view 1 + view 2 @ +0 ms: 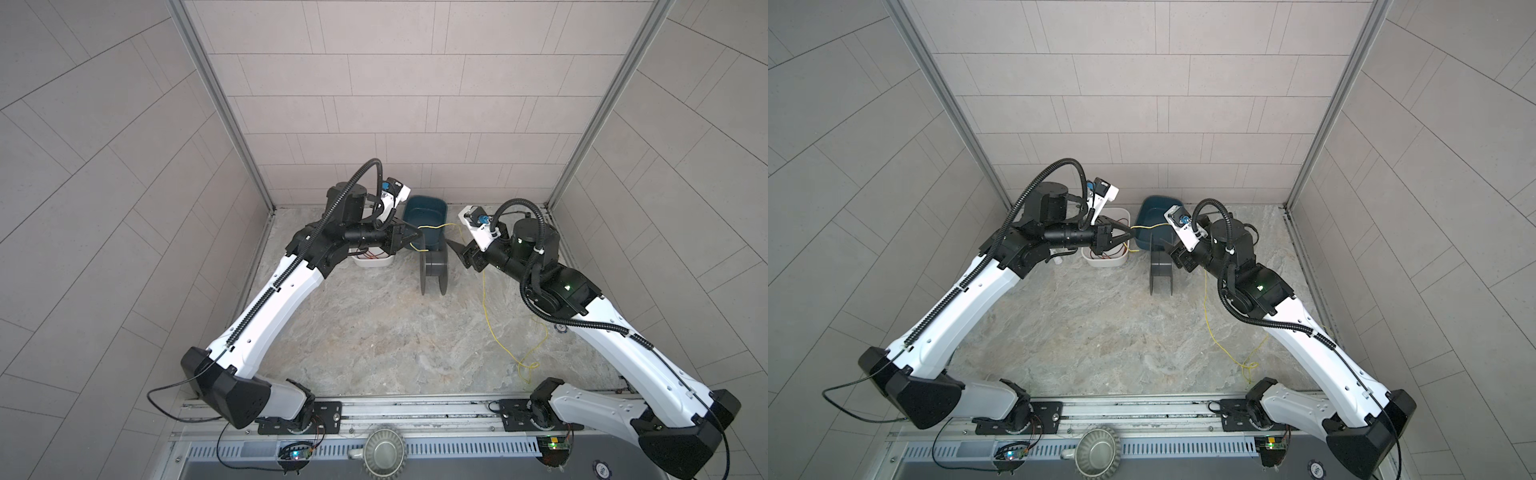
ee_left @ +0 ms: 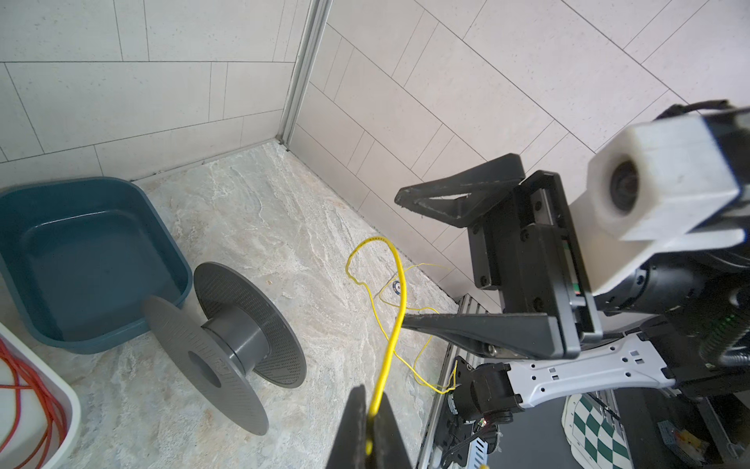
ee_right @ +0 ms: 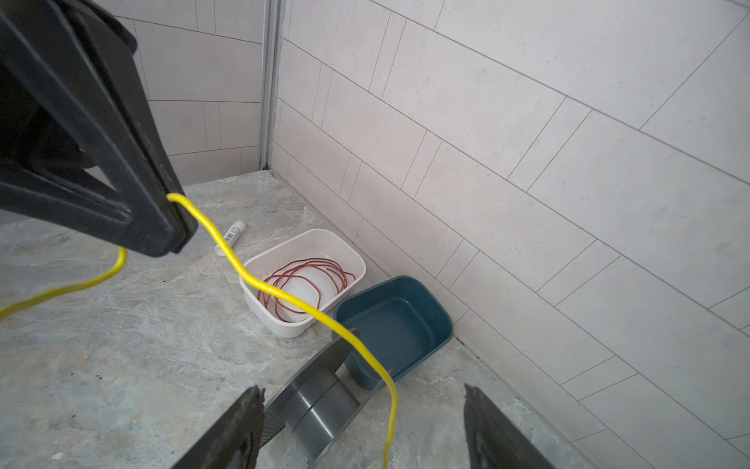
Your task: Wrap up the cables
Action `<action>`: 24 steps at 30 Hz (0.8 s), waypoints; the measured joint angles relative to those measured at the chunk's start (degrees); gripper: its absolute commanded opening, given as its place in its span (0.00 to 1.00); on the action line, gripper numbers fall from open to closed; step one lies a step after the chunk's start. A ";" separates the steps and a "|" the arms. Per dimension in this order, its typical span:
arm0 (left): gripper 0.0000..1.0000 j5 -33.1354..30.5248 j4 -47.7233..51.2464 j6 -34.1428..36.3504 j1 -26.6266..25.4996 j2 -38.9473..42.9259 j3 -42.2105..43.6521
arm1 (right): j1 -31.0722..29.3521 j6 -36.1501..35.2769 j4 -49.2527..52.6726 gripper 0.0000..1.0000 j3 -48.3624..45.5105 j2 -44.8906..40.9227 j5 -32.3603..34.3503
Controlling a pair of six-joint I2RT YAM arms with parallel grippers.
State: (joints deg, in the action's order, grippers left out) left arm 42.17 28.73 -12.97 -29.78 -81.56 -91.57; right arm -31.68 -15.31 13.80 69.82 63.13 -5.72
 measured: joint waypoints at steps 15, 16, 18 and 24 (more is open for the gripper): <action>0.00 0.00 4.02 2.25 0.00 -2.95 -4.68 | 1.66 -4.13 -6.01 0.19 0.72 7.61 1.57; 0.00 -0.04 4.31 2.43 0.00 -3.10 -5.03 | 1.75 -4.11 -6.08 0.15 0.72 7.61 1.53; 0.00 -0.31 5.07 2.69 0.00 -3.43 -5.86 | 1.75 -4.15 -6.45 0.07 0.72 7.58 1.62; 0.36 -2.36 5.49 3.06 0.00 -4.00 -6.80 | 1.73 -4.46 -7.54 0.00 -0.74 7.17 2.54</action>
State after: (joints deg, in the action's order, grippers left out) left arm 39.81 34.22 -9.91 -29.78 -85.56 -98.37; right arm -29.95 -19.77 6.26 69.08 70.30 -3.18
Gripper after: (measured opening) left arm 0.180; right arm 0.049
